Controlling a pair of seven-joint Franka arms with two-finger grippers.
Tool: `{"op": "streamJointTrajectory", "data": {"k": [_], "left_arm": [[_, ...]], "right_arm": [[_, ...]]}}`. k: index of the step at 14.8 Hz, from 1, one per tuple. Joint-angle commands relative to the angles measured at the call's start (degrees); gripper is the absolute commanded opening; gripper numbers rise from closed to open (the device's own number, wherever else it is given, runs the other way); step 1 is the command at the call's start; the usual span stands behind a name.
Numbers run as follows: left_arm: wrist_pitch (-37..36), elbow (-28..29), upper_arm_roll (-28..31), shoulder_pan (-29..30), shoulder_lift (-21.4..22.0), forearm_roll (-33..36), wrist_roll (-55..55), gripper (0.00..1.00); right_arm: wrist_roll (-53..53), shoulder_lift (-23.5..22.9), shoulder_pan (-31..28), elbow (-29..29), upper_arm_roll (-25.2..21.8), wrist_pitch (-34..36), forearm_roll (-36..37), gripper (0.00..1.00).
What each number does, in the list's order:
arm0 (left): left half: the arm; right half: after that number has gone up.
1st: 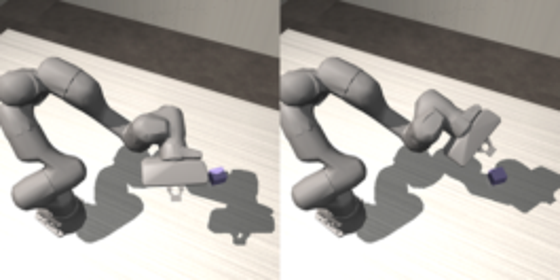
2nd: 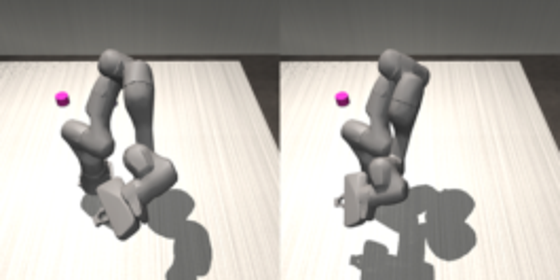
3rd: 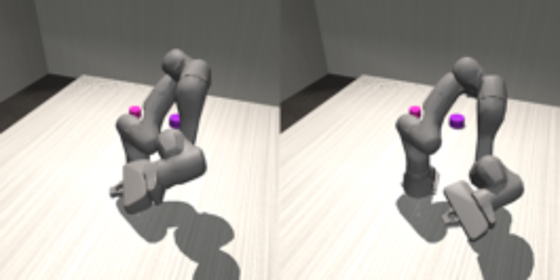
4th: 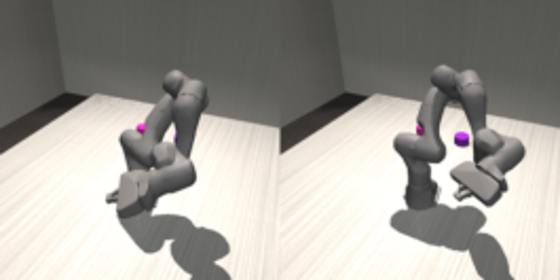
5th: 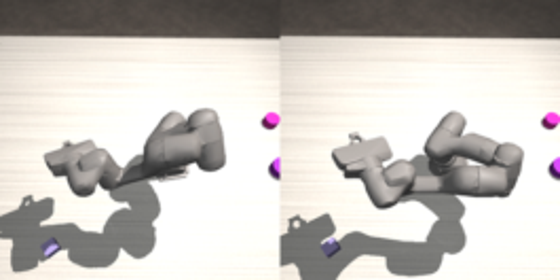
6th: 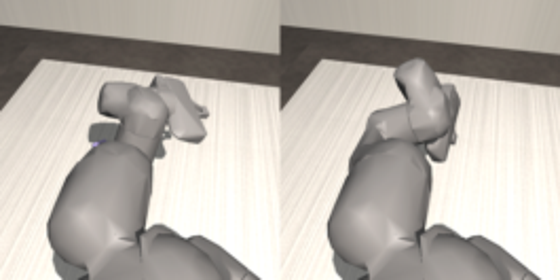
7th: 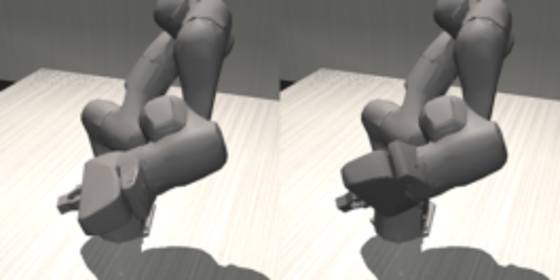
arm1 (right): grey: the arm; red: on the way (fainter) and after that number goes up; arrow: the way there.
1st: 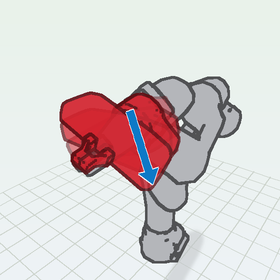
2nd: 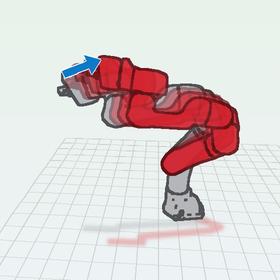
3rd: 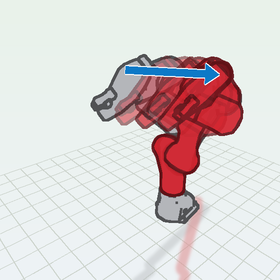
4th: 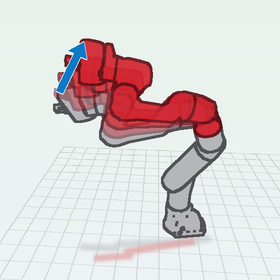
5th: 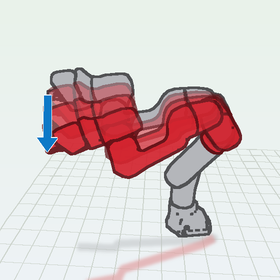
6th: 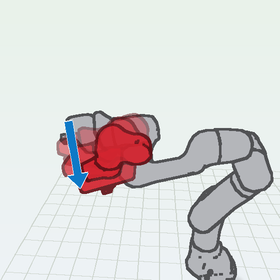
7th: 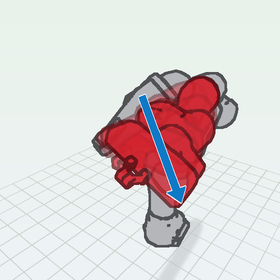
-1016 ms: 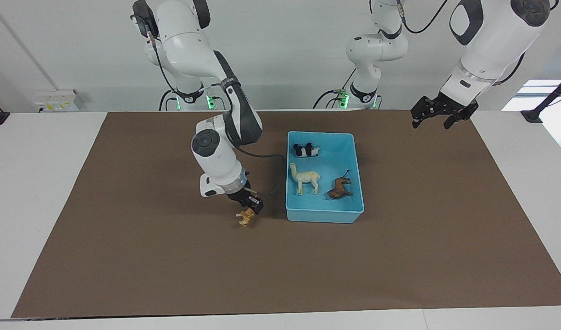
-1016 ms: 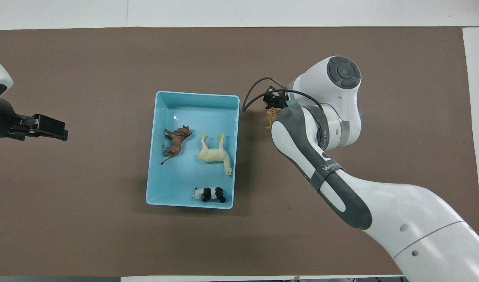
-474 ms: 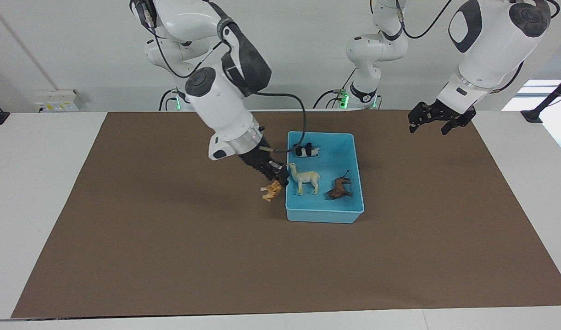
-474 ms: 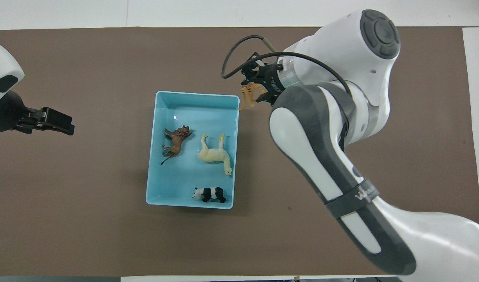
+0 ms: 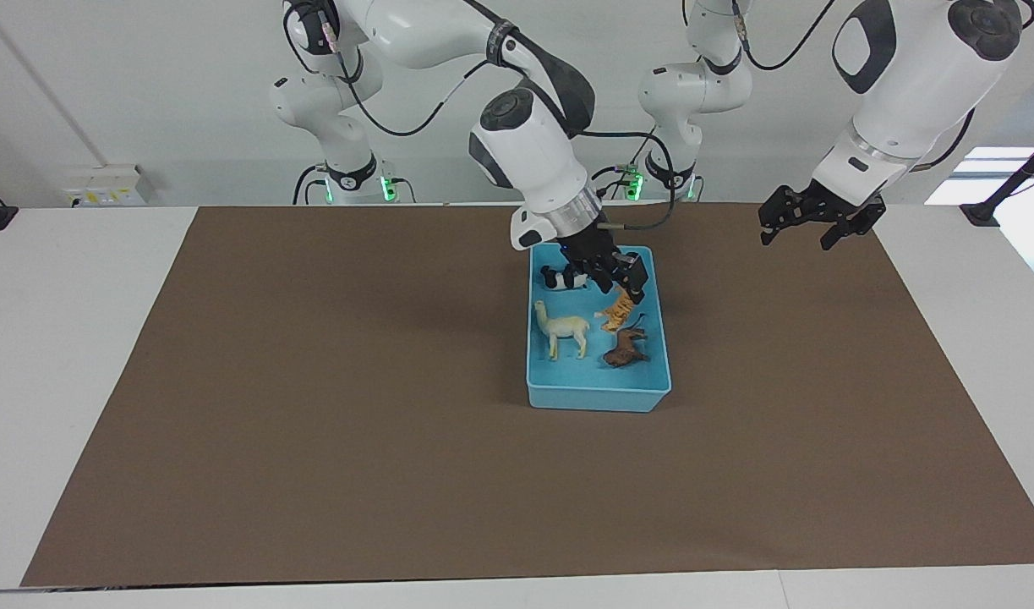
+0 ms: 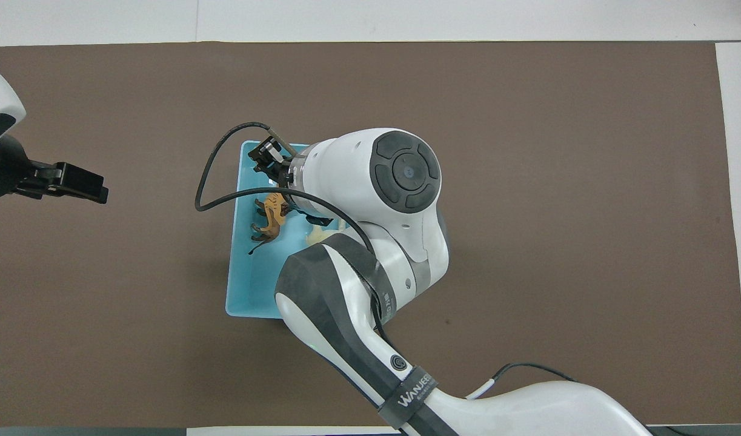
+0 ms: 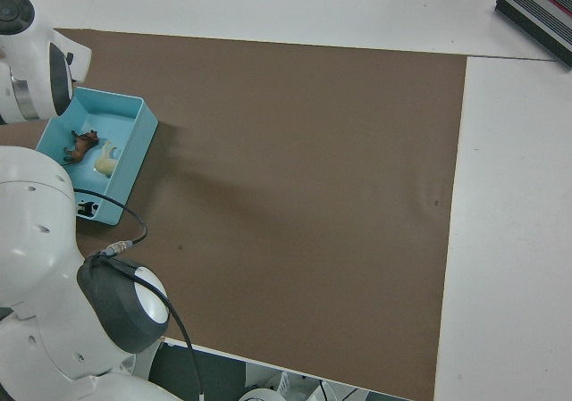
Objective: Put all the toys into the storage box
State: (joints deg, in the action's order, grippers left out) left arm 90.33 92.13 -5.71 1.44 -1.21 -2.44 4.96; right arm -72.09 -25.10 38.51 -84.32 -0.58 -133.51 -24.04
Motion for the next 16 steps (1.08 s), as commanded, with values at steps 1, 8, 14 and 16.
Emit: {"op": "streamJointTrajectory", "data": {"k": [1,8,14,16], "left_arm": [[0.9,-1.2,0.2,-0.3,-0.5,1.3,0.8,1.0],[1.2,-1.2,-0.4,-0.9,-0.2,4.5,0.3,1.0],[0.0,-1.3,-0.3,-0.6,-0.2,2.7,0.3,1.0],[-0.5,-1.2,-0.3,-0.7,-0.1,2.4,0.3,1.0]], "right_arm": [[1.2,1.8,-2.0,-2.2,-0.2,0.4,-0.5,1.0],[24.8,3.9,-14.2,-1.9,-0.4,12.1,7.3,1.0],[54.0,10.6,-27.3,-2.1,-0.4,26.3,14.1,1.0],[61.7,13.5,-32.4,-2.0,-0.4,30.8,16.9,1.0]]}}
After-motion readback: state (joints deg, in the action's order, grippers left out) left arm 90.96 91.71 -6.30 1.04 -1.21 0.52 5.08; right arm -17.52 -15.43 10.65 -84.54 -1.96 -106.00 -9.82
